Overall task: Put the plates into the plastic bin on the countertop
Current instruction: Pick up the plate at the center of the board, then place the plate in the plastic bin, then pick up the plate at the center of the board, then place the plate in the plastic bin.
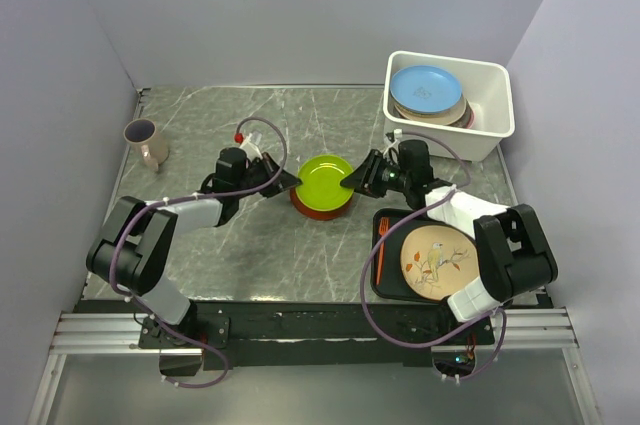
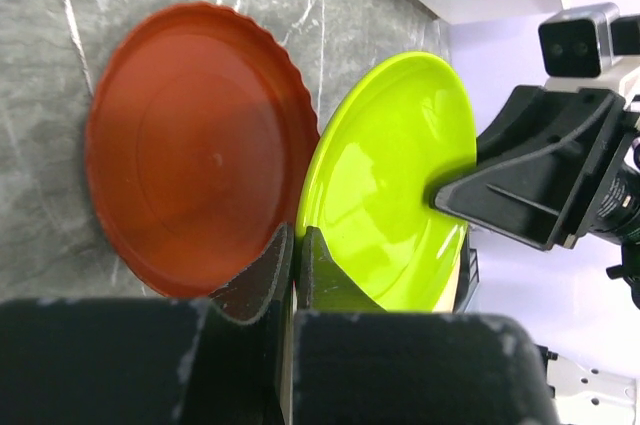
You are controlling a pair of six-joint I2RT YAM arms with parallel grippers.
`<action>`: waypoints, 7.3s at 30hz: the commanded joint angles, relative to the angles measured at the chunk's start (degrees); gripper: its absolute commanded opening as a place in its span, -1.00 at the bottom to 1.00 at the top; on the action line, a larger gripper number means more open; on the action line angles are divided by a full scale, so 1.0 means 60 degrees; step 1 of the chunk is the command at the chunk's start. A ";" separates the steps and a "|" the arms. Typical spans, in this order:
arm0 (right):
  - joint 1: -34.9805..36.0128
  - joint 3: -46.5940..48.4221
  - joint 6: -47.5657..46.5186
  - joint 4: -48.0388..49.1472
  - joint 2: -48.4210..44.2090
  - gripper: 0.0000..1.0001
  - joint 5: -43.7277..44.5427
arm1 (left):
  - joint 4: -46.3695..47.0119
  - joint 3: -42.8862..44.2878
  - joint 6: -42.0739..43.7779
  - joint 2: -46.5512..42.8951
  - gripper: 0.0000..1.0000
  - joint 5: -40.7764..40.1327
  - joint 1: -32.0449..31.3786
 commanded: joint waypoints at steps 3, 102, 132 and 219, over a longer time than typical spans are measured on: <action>0.0157 -0.0062 0.0272 0.0750 0.0013 -0.85 -0.0215 | 0.0358 0.0104 0.0145 -0.0287 -0.98 0.0124 -0.0205; -0.5600 0.8697 0.0492 -0.3232 0.4201 -0.85 0.0561 | -0.1928 -0.0702 0.0981 -0.2060 0.99 -0.1825 -0.0234; -0.5571 0.8552 -0.0900 -0.4831 0.3104 0.72 0.2583 | -0.3113 -0.0014 0.1654 -0.1107 0.94 -0.2791 -0.0556; 0.0084 -0.0135 -0.0358 -0.0392 -0.0719 -0.61 0.1499 | -0.4081 0.1803 0.1625 -0.0712 -0.99 -0.3333 -0.1684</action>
